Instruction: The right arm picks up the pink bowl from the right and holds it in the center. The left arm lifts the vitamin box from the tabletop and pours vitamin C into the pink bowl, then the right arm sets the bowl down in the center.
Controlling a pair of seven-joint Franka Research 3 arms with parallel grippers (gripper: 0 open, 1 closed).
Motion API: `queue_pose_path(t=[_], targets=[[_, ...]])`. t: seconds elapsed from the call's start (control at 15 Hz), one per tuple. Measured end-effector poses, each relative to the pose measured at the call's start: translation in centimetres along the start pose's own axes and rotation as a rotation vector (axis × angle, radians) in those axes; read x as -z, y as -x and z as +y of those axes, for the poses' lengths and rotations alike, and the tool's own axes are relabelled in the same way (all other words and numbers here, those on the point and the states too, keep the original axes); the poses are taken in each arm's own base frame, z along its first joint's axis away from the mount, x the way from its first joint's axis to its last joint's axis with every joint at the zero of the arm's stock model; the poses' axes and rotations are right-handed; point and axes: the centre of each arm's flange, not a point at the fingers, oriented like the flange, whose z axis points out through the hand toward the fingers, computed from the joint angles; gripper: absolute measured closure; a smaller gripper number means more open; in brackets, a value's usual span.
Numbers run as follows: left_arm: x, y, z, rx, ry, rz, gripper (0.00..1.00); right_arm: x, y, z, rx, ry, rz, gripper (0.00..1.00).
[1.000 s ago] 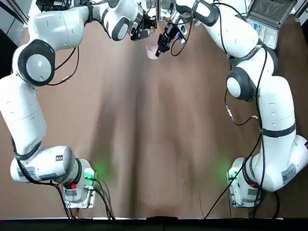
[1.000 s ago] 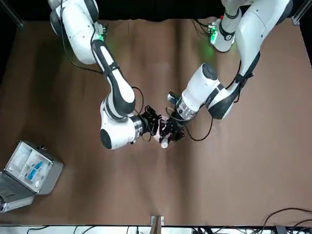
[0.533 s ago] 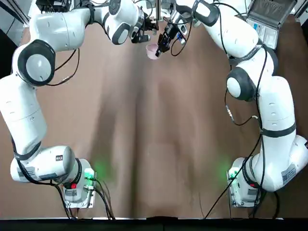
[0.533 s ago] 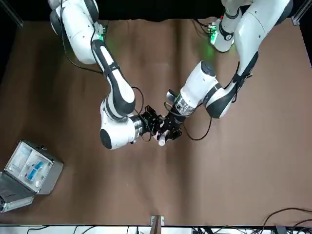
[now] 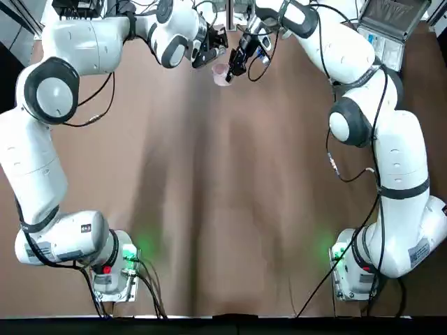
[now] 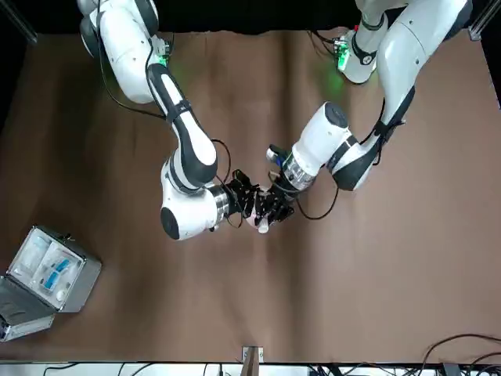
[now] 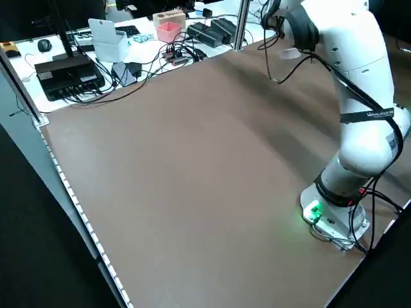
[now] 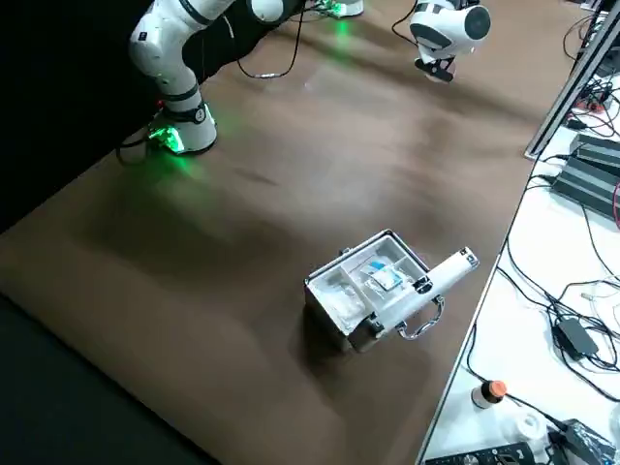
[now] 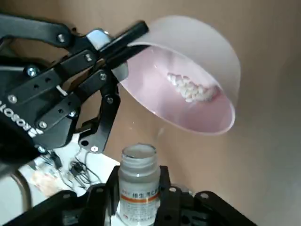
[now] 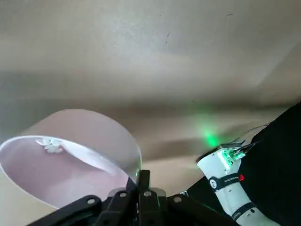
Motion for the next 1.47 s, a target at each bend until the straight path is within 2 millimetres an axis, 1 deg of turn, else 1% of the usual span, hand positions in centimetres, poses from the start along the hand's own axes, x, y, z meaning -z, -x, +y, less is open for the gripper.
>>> queue_pose_path(t=[0.33,0.53,0.73,1.0,1.2,1.47], targets=[[-0.3,0.0,1.2,0.316,0.019,0.063,0.65,0.0,0.0,0.0,0.0,0.0,0.0,0.98],[0.1,0.4,1.7,0.507,0.048,0.123,0.65,0.0,0.0,0.0,0.0,0.0,0.0,0.98],[0.5,1.3,2.8,0.691,0.07,0.195,0.65,0.0,0.0,0.0,0.01,0.001,0.0,0.98],[1.2,3.1,3.8,0.894,0.085,0.292,0.65,0.0,0.0,0.0,0.044,0.001,0.0,0.98],[1.9,4.6,6.3,1.051,0.087,0.366,0.65,0.0,0.0,0.0,0.078,0.001,0.0,0.98],[3.8,7.5,9.6,1.231,0.059,0.453,0.65,0.0,0.0,0.0,0.128,0.001,0.002,0.98]])
